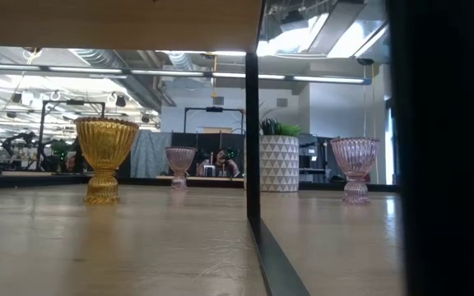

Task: Pick & Place candle stick holders
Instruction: Put the top blue scented candle on the shelf

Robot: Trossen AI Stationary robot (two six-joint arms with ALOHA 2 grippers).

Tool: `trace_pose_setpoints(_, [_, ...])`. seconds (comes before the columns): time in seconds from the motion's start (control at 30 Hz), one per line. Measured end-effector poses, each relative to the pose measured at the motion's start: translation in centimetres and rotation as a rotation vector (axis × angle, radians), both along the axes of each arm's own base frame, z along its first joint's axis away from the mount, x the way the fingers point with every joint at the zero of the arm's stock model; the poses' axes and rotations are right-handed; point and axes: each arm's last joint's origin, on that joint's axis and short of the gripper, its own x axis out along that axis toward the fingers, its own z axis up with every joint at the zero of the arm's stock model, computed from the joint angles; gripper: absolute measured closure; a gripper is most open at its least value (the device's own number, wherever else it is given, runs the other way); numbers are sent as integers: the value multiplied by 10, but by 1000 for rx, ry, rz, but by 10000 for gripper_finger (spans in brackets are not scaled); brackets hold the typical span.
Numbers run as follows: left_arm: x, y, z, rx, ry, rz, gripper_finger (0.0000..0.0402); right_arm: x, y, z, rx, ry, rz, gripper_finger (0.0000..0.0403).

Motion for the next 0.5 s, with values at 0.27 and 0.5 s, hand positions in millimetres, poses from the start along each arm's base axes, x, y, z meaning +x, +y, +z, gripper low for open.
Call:
trace_pose_setpoints(0.27, [34,1,-37,52,112,-81,400,-42,25,15,-134,-123,257,402])
trace_pose_setpoints(0.5, [44,-14,-72,104,238,-168,400,-36,35,7,-66,-123,334,401])
